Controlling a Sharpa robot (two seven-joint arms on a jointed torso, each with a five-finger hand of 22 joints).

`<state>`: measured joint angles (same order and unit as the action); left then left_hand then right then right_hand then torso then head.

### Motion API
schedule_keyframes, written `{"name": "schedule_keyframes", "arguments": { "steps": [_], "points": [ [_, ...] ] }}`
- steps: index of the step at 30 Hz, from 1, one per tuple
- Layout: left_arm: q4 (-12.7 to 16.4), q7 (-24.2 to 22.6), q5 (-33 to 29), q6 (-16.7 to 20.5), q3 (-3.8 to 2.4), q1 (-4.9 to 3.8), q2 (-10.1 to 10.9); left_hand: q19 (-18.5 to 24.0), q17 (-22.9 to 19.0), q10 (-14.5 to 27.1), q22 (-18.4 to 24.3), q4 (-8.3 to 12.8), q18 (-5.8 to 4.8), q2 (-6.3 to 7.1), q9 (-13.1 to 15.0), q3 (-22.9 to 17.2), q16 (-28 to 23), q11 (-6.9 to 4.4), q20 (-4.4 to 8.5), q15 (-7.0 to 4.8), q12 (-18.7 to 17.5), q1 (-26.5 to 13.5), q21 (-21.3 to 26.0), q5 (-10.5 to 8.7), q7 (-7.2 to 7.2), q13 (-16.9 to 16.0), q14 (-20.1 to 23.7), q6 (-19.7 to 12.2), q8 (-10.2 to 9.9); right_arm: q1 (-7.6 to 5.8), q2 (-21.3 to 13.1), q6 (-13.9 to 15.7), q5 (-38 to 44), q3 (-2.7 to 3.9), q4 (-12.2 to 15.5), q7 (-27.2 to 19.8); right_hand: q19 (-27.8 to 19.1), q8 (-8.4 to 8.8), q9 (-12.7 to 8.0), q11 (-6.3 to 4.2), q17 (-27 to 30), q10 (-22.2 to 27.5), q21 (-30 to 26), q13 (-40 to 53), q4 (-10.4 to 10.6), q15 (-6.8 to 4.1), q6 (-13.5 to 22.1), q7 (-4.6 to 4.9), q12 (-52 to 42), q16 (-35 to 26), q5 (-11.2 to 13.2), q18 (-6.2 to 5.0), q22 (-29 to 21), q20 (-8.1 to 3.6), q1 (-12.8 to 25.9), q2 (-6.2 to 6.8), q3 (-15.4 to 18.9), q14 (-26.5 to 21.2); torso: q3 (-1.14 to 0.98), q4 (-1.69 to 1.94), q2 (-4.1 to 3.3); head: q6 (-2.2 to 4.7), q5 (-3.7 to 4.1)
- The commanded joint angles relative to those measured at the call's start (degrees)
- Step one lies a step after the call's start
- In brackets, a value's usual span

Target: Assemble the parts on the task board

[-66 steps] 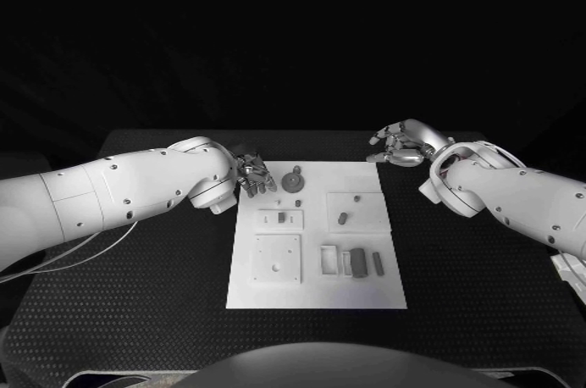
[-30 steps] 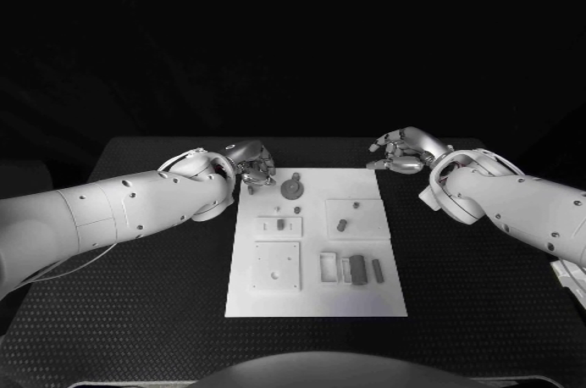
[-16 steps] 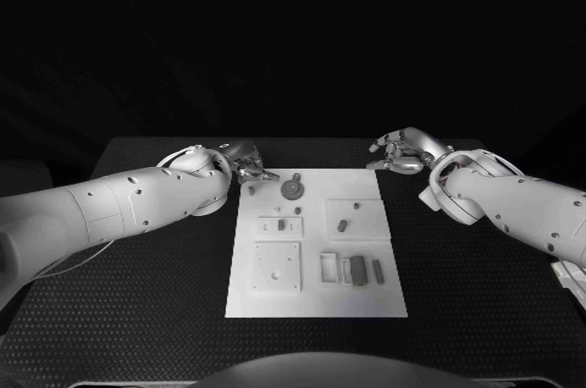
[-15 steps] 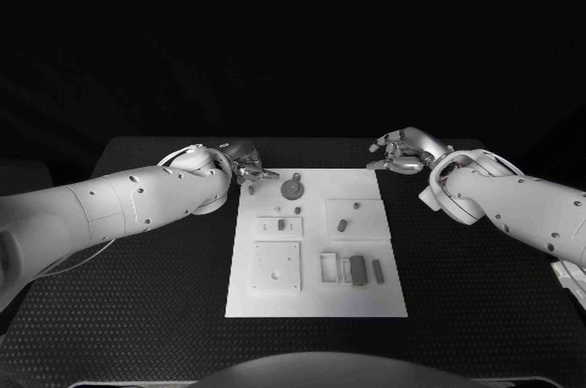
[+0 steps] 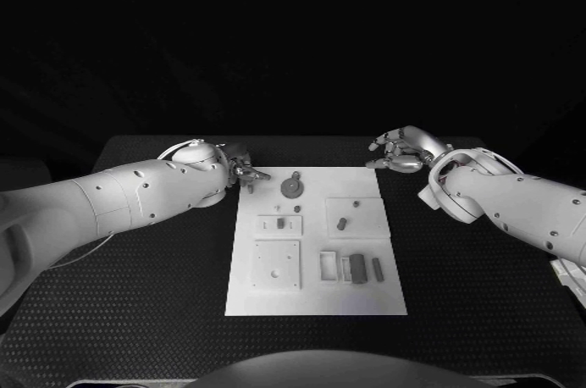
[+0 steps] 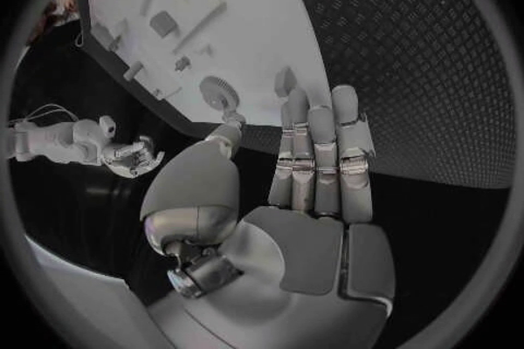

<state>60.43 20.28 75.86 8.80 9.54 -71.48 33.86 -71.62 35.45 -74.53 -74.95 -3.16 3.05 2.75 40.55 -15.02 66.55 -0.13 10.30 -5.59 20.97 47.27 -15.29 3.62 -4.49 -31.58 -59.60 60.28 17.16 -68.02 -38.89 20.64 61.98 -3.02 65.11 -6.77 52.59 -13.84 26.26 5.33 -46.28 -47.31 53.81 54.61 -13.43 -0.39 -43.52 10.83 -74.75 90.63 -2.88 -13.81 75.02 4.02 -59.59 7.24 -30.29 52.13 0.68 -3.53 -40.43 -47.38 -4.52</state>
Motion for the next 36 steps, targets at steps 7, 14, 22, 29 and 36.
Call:
{"name": "schedule_keyframes", "arguments": {
  "steps": [7,14,22,29,36],
  "points": [
    [-1.6,2.2,2.0,-4.1,-0.11,-0.16,-0.9,1.8,-0.3,0.9,-1.3,-13.6,-0.56,-1.29,0.6,11.7,1.2,-0.65,1.59,-0.71,0.6,13.6,-4.7,2.9,0.02,-4.2,0.3,0.5,0.1,0.05,0.1,-0.3,0.1,0.01,0.1,-0.5,-0.3,-0.35,-0.1,-0.04,0.1,0.5,-0.3,-0.1,0.2,-0.33,-0.2,0.76,-0.3,0.2,0.0,-1.19,0.9,0.03,0.4,0.04,-0.2,0.1,-0.01,0.05,0.04,-0.09,0.09],
    [-2.3,2.6,2.0,-4.6,-0.1,-0.15,-1.2,1.9,-0.4,0.9,-1.3,-13.6,-0.57,-1.7,0.6,12.8,1.2,-0.62,1.54,-0.66,0.4,14.7,-4.8,4.26,-0.01,-4.4,0.3,0.5,0.0,0.06,0.1,-0.4,0.1,0.01,0.0,-0.5,-0.3,-0.36,-0.1,-0.04,0.1,0.5,-0.3,-0.1,0.2,-0.33,-0.2,0.76,-0.3,0.2,0.0,-1.19,0.9,0.03,0.4,0.04,-0.2,0.0,0.06,-0.01,-0.02,-0.13,0.18],
    [-2.6,2.6,-0.1,-6.0,-0.1,-0.15,-1.3,1.9,-0.4,0.7,-1.3,-13.7,-0.58,-2.19,0.6,13.2,1.4,-0.65,1.53,-0.66,0.4,14.6,-4.9,4.43,0.03,-4.5,0.2,0.6,0.1,0.06,0.2,-0.4,0.1,0.01,0.1,-0.5,-0.3,-0.37,-0.1,-0.04,0.1,0.5,-0.3,-0.1,0.2,-0.33,-0.2,0.76,-0.3,0.2,0.0,-1.19,0.9,0.03,0.4,0.03,-0.2,0.0,-0.02,0.09,0.05,-0.26,0.24],
    [-2.8,3.6,-3.9,-5.5,-0.12,-0.16,-1.3,1.8,-0.2,0.5,-1.4,-13.6,-0.51,-2.39,0.6,14.0,1.8,-0.8,1.64,-0.81,0.5,14.0,-5.2,6.85,0.18,-4.8,0.1,0.9,0.1,0.06,0.3,-0.4,0.1,0.01,0.0,-0.5,-0.3,-0.38,-0.1,-0.04,0.1,0.5,-0.3,-0.1,0.2,-0.33,-0.2,0.76,-0.3,0.2,0.0,-1.19,0.9,0.03,0.4,0.04,-0.2,0.0,-0.02,0.05,0.07,-0.25,0.2],
    [-3.6,4.4,-6.2,-3.7,-0.64,-0.16,-1.1,3.0,-0.5,2.1,-1.2,-13.8,-0.64,0.71,0.6,14.6,1.6,-0.22,1.27,-0.32,0.3,11.2,-4.8,10.39,-0.5,-5.2,1.6,-0.7,-0.4,0.07,0.3,-0.4,0.1,0.01,-0.1,-0.5,-0.3,-0.38,-0.1,-0.04,0.1,0.5,-0.3,-0.1,0.2,-0.33,-0.1,0.76,-0.3,0.2,0.0,-1.19,0.9,0.04,0.4,0.05,-0.2,0.0,-0.04,0.01,0.06,-0.1,0.26]
  ]
}}
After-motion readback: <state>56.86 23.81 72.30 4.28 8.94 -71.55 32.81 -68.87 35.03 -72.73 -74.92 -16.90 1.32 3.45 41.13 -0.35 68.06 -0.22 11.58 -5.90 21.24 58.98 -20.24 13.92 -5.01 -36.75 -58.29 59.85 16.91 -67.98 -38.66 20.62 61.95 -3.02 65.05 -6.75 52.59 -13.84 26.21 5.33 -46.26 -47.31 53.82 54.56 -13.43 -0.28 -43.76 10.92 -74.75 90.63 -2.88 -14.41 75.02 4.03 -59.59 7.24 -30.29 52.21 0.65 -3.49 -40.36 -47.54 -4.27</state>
